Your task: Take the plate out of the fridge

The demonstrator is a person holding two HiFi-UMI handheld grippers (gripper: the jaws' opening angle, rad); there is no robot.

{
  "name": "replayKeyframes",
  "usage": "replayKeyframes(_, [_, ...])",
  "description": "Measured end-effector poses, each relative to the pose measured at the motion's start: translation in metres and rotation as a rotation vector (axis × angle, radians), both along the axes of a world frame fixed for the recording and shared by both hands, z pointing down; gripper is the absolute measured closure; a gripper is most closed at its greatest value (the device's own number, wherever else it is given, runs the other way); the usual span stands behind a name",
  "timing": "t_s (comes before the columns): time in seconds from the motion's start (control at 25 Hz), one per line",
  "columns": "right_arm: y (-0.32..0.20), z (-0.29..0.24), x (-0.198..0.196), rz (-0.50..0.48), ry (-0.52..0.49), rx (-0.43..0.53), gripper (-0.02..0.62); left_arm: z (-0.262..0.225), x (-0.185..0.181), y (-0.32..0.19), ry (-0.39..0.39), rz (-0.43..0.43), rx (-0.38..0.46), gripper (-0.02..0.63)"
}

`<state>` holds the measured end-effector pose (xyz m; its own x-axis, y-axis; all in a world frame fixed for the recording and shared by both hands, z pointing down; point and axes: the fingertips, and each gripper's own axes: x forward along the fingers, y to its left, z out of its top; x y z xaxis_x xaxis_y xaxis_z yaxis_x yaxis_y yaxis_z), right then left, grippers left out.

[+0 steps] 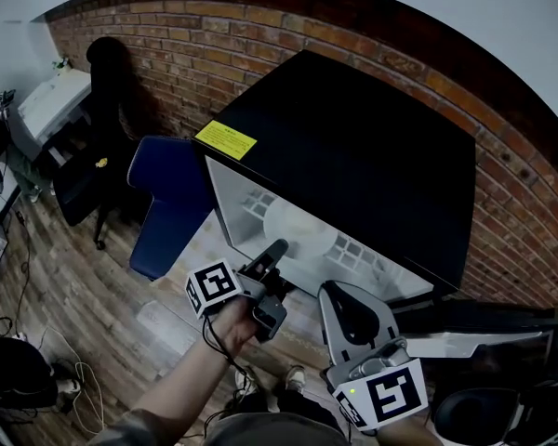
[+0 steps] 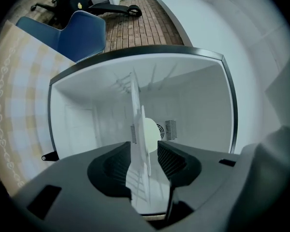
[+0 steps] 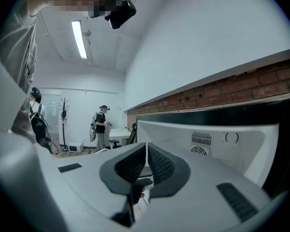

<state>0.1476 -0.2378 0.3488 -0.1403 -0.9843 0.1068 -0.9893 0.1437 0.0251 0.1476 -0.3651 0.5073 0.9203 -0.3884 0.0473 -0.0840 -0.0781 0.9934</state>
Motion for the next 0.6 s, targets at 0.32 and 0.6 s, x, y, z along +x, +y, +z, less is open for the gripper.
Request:
replayKeyframes(0.32, [-0.002, 0.011, 0.014, 0.023, -0.01, -0.027, 0.561, 0.012, 0.02, -0.002, 0.025, 0.011, -0.075, 0.434])
replayKeyframes(0.6, [0.002, 0.015, 0.02, 0.034, -0.022, -0.03, 0.561, 0.009, 0.02, -0.003, 0.012, -0.014, -0.073, 0.527])
